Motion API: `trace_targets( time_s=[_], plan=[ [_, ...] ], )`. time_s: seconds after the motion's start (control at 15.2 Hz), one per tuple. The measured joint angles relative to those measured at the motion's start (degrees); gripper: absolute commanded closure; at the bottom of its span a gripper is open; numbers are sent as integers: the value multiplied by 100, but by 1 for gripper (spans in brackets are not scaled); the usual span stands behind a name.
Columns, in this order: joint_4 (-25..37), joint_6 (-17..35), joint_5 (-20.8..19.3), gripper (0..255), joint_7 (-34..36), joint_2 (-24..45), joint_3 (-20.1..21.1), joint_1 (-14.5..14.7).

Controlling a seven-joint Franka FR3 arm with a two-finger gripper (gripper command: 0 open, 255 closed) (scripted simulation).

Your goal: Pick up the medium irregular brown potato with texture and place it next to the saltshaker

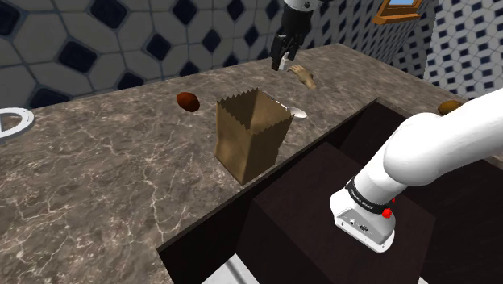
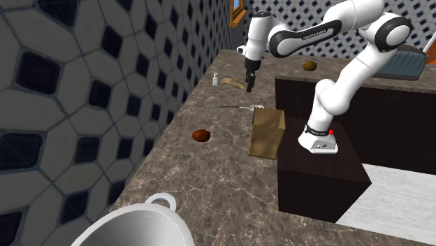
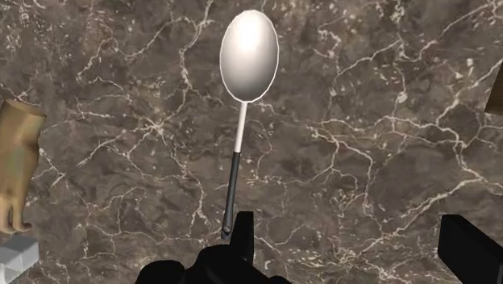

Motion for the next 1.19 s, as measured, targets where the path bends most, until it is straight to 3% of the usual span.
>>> trace_targets(
  time_s=[0.66,1.19],
  plan=[
    [774,1078,-43,0,251,1765,455,294],
    [1952,1527,-358,0,495,3345,746,552]
  ],
)
